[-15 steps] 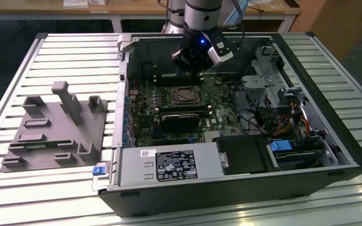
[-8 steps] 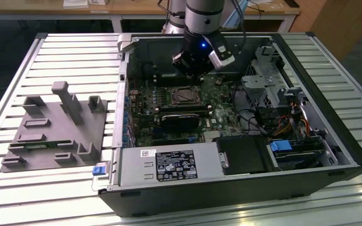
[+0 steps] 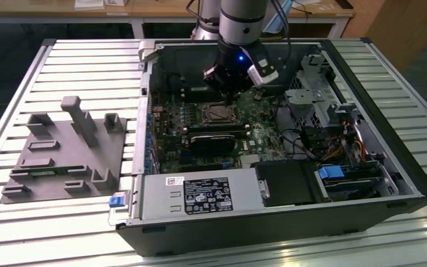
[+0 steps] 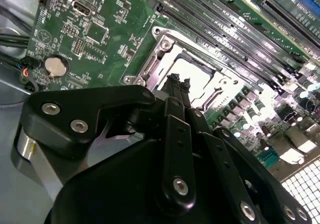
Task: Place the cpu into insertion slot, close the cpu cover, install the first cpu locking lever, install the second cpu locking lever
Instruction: 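Install the second cpu locking lever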
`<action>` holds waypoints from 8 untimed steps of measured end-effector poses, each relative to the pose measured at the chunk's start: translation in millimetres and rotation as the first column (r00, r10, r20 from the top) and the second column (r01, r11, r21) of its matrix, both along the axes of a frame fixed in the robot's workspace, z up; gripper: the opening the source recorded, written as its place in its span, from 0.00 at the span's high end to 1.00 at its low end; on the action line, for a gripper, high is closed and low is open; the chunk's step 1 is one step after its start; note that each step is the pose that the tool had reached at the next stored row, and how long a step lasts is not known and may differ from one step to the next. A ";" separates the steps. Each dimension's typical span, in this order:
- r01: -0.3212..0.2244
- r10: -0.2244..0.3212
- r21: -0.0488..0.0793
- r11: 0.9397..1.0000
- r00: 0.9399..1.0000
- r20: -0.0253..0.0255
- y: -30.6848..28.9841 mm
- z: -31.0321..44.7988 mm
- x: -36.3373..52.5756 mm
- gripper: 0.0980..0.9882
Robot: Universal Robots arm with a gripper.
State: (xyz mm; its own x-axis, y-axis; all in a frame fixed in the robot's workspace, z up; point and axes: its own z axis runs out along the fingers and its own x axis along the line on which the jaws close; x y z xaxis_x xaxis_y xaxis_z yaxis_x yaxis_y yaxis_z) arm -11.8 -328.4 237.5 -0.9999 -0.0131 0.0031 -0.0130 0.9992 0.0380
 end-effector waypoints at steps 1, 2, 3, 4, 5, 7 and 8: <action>0.003 -0.003 0.000 1.000 1.000 0.000 -0.5 -0.3 0.0 0.98; 0.004 -0.004 0.000 1.000 1.000 0.000 -1.4 -0.5 0.0 0.98; 0.006 -0.006 0.001 1.000 1.000 0.000 -2.8 -0.6 0.0 0.98; 0.007 -0.007 0.001 1.000 1.000 0.000 -4.3 -0.8 0.0 0.98; 0.007 -0.007 0.001 1.000 1.000 0.000 -6.3 -0.9 0.0 0.98; 0.007 -0.007 0.000 1.000 1.000 0.000 -9.2 -1.2 0.0 0.98; 0.007 -0.007 0.001 1.000 1.000 0.000 -9.6 -1.6 0.0 0.98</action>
